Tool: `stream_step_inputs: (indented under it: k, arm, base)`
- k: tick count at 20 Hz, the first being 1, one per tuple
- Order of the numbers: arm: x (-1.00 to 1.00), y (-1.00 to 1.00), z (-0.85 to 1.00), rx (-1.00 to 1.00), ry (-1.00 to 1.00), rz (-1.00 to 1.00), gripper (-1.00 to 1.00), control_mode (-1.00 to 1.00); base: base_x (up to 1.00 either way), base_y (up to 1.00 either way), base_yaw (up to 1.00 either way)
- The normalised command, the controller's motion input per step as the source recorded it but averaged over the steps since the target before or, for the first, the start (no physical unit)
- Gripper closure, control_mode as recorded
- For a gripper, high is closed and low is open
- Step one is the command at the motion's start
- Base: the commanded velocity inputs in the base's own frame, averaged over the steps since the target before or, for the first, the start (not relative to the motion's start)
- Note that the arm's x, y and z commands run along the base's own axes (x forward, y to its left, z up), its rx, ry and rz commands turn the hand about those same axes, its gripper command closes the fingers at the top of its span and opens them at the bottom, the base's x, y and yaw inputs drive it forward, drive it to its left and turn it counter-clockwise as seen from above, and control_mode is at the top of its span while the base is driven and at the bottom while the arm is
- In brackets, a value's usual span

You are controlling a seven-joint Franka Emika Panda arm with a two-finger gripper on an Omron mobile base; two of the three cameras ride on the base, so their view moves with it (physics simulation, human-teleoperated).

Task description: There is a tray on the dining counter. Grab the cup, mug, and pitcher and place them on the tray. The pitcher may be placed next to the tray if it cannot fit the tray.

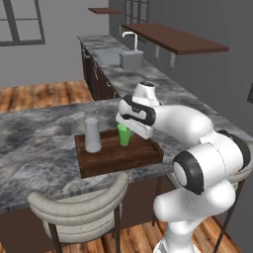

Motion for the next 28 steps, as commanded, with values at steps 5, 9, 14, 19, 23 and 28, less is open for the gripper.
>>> stream_step_inputs:
  k: [5, 9, 14, 19, 23, 28]
  arm:
    - [0.27, 0.09, -0.10, 0.00, 0.00, 0.14, 1.00, -1.00]
    - [0.39, 0.04, -0.07, 0.00, -0.01, 0.15, 1.00, -1.00]
    - [0.35, 0.20, -0.24, 0.00, -0.04, 0.17, 1.00, -1.00]
    - [0.29, 0.05, -0.21, 0.00, -0.01, 0.14, 1.00, -1.00]
    - [0.23, 0.00, -0.24, 0.00, 0.00, 0.13, 1.00, -1.00]
    - [0.20, 0.05, -0.22, 0.00, 0.00, 0.12, 1.00, -1.00]
  base:
    - [0.00, 0.00, 0.00]
    - [0.00, 0.00, 0.00]
    - [0.00, 0.00, 0.00]
    - [0.00, 0.00, 0.00]
    - [0.00, 0.00, 0.00]
    - [0.00, 0.00, 0.00]
